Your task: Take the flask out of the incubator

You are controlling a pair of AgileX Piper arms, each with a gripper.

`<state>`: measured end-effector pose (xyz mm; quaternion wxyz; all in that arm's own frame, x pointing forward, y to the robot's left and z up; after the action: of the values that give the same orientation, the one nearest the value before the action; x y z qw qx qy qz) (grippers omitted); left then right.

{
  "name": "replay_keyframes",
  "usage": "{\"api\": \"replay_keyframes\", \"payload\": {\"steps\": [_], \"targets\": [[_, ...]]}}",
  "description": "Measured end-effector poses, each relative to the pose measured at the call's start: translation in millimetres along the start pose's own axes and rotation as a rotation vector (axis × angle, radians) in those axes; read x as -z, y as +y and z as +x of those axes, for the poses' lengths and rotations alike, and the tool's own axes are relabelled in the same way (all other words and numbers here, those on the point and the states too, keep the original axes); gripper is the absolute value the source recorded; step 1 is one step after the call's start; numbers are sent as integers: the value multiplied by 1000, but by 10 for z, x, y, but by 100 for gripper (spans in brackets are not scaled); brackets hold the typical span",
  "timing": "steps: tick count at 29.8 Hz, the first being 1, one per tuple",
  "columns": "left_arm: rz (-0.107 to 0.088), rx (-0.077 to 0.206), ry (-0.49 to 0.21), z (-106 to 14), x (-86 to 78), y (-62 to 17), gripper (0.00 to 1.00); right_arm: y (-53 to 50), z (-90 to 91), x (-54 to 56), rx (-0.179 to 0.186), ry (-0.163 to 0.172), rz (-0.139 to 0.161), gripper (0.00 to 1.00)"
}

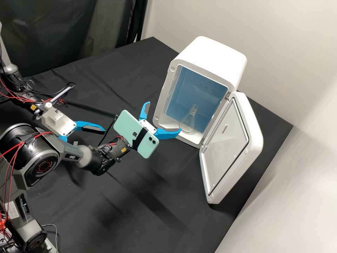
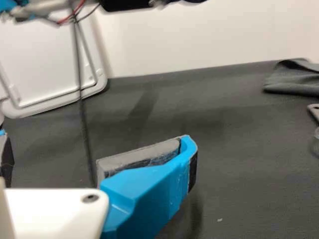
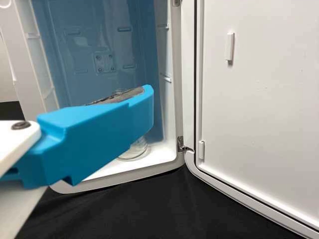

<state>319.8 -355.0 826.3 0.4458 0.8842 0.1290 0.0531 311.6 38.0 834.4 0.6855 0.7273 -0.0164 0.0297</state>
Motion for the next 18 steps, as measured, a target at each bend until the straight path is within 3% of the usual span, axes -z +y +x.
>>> {"api": "replay_keyframes", "payload": {"steps": [8,13,18], "targets": [[-16,1,39,9,146,7,100,0,0,0,0,0,0,100],[3,10,38,18,256,31,100,0,0,0,0,0,0,100],[10,21,89,-6,499,60,100,0,0,0,0,0,0,100]]}}
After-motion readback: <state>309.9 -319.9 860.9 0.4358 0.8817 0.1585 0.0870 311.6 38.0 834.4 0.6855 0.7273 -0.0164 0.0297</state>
